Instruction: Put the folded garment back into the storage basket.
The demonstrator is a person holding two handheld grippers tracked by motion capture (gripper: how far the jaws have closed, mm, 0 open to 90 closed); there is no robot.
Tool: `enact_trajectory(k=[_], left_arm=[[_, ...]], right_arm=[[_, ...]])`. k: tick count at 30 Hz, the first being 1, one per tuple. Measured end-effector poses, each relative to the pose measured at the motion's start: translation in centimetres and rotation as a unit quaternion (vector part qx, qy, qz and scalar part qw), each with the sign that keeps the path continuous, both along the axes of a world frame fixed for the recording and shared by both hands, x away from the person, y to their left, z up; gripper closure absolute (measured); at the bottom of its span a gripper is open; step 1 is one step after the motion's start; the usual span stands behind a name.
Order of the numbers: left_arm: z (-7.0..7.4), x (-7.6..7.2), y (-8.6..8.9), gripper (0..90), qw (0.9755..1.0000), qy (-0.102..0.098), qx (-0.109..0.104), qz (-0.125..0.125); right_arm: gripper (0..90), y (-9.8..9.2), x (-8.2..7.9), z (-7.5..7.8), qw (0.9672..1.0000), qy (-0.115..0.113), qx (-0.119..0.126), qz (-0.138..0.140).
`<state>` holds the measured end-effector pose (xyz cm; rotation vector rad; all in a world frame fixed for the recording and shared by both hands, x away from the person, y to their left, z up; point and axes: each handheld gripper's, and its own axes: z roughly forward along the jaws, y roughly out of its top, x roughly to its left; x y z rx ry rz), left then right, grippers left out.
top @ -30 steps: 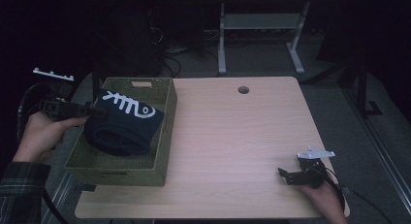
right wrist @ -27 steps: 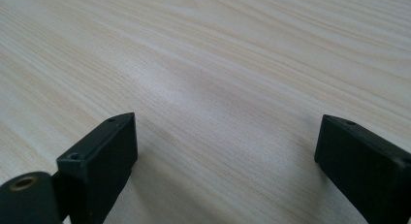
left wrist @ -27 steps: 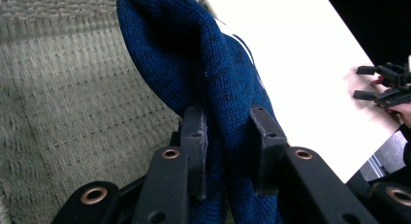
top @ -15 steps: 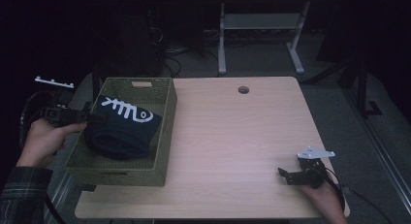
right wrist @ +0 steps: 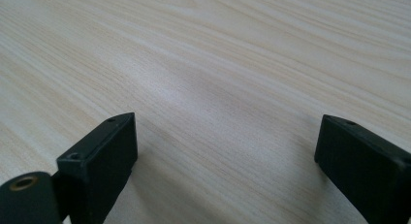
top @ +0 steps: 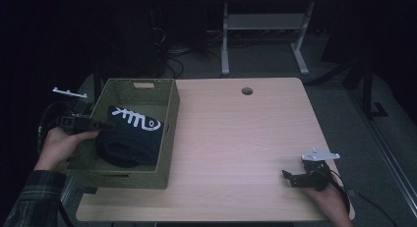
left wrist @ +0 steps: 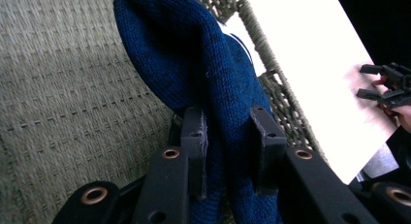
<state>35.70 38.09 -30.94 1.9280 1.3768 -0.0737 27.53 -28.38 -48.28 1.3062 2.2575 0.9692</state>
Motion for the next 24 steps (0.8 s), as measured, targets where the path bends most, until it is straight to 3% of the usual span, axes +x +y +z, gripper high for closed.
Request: enact_trajectory(k=[11,15,18,24], left_arm=[[-3.4,1.2,0.7,71.8,0.9985,0.016,0.051,0.011],[-4.6,1.9,0.7,71.5,0.9961,0.017,0.084,0.02],[-5.1,2.2,0.9,70.7,0.9929,0.012,0.116,0.027],[-5.7,2.6,1.2,68.7,0.9894,0.013,0.141,0.032]], right_arm=[[7.8,0.0,0.0,0.0,1.0,0.0,0.0,0.0],[7.8,0.0,0.0,0.0,1.0,0.0,0.0,0.0],[7.8,0.0,0.0,0.0,1.0,0.0,0.0,0.0],[7.8,0.0,0.0,0.0,1.0,0.0,0.0,0.0]])
